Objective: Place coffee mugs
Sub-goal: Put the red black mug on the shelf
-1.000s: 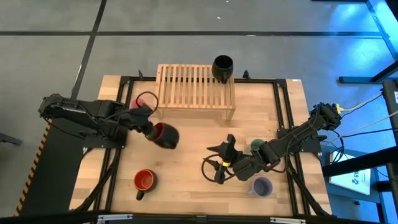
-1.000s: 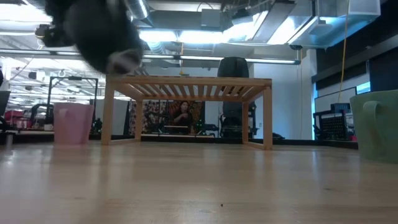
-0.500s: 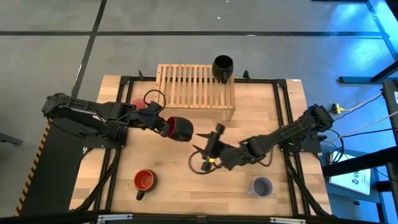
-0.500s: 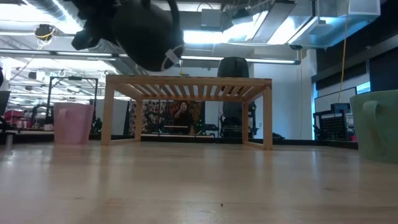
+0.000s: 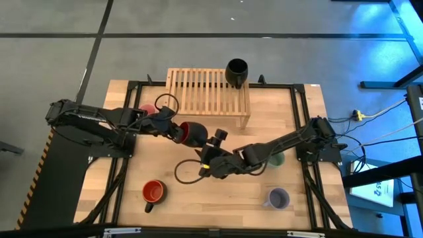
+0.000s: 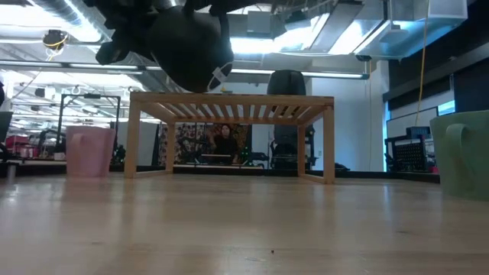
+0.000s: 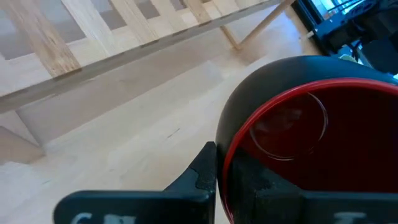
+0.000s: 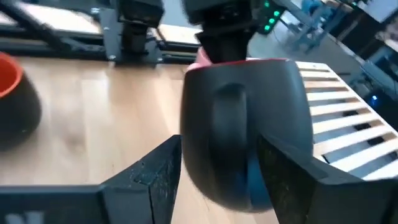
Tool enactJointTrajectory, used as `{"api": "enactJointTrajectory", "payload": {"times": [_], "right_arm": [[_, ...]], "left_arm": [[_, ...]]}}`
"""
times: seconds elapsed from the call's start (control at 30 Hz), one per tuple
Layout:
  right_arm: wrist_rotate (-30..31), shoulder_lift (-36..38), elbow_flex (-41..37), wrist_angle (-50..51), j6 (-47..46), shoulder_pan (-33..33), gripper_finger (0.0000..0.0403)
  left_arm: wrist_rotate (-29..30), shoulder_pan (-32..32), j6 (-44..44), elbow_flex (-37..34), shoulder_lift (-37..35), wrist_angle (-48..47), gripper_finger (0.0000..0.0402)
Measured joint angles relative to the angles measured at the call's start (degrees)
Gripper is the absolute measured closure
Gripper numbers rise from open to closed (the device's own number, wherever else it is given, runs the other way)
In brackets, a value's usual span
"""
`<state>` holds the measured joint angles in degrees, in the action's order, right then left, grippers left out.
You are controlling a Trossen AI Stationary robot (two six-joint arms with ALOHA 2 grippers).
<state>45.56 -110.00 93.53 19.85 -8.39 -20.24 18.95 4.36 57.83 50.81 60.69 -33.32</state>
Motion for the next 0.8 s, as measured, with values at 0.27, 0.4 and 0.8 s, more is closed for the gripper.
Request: {"api": "enactJointTrajectory", "payload": {"times": [0.27,0.4,0.8], "right_arm": [[-0.4,0.0,0.2,0.8,-1.9,1.6,0.0246],[-1.7,-0.7,0.3,0.5,-1.8,1.8,0.0296],[-3.8,-1.0,0.3,0.6,-0.3,1.8,0.0361]], "left_arm": [[0.4,0.0,-0.3,0.0,0.0,-0.1,0.0392],[0.4,0.0,-0.5,0.0,0.0,-0.5,0.0392],[-0.1,0.0,-0.5,0.0,-0.2,-0.4,0.0353]]}}
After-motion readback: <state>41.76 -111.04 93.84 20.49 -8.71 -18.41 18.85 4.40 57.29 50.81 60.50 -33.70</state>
